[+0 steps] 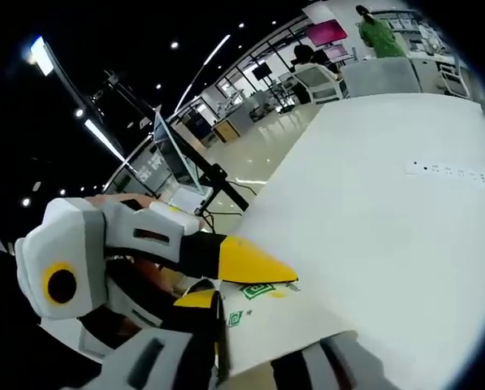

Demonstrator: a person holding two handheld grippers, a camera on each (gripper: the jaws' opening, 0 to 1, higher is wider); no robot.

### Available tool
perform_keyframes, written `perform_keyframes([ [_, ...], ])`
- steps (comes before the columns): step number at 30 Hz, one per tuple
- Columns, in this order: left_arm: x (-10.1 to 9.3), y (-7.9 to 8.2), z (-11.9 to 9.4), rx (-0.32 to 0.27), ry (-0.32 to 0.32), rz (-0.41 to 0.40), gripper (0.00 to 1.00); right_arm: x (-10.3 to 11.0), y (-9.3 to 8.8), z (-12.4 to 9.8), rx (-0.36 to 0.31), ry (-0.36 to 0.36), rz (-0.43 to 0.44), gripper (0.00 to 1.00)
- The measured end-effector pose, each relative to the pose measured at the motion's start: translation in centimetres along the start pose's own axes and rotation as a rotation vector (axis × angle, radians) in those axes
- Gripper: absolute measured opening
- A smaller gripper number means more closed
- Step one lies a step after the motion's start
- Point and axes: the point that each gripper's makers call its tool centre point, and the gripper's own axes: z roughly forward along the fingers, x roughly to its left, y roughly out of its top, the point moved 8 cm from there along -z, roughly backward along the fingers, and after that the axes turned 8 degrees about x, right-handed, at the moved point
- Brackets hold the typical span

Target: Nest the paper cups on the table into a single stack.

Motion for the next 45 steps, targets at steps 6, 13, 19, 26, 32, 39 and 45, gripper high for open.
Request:
perform_keyframes([
  [6,0.0,0.1,0.0,0.001,0.005,0.005,0.36,0.7,-0.2,-0.1,-0.007,0.008,0.007,0.2],
  [13,-0.2,0.0,-0.3,0.006,0.007,0.007,0.36,1.3,-0.5,-0.2,-0.013,0.02,0.007,0.15],
  [19,-0.3,-0.1,-0.3,0.005,0.01,0.0,0.36,1.4,-0.5,0.0,-0.015,0.029,0.008,0.13],
  [26,-0.3,-0.4,-0.4,0.007,0.016,-0.012,0.37,1.8,-0.6,0.0,-0.019,0.036,0.003,0.1],
  [32,-0.5,-0.4,-0.8,0.016,0.022,-0.013,0.39,1.8,-0.6,-0.1,-0.026,0.028,0.003,0.09],
  [39,-0.6,-1.0,-0.9,0.024,0.029,-0.028,0.41,1.5,-0.7,-0.9,-0.034,0.006,0.006,0.09],
  [45,-0.6,-1.3,-1.0,0.017,0.03,-0.065,0.42,1.3,-0.9,-1.4,-0.033,-0.007,0.002,0.09],
])
